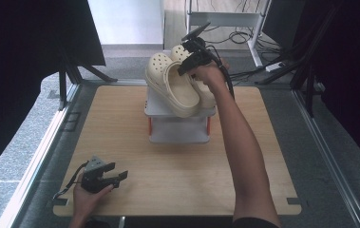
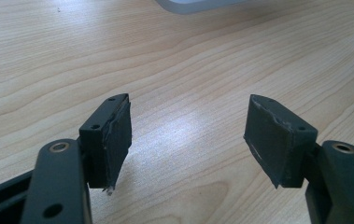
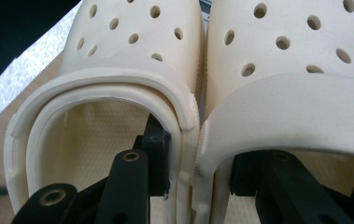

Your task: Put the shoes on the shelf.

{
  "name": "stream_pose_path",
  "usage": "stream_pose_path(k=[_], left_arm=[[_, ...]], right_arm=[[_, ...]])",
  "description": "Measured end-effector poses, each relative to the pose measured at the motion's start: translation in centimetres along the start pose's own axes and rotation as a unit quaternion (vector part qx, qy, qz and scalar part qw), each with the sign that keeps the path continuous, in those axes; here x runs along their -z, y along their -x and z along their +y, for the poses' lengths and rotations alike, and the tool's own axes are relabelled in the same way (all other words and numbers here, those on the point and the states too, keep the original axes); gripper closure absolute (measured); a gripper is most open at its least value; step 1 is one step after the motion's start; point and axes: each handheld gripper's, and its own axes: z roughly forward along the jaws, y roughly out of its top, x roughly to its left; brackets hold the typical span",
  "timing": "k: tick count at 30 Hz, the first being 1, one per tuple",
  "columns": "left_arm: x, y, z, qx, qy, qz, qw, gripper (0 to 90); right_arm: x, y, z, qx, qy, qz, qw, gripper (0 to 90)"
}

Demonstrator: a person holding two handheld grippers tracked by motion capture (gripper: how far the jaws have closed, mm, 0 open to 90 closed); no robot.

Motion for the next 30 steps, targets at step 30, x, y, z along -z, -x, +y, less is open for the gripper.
stream_pose_path(k=[30], left_arm=[[0.2,-0.1,0.0,-0.002,0.001,-0.004,1.0,32.6]], right_arm=[[-4.9,-1.3,1.1,-0.182,0.03,-0.12,0.9755,64.8]])
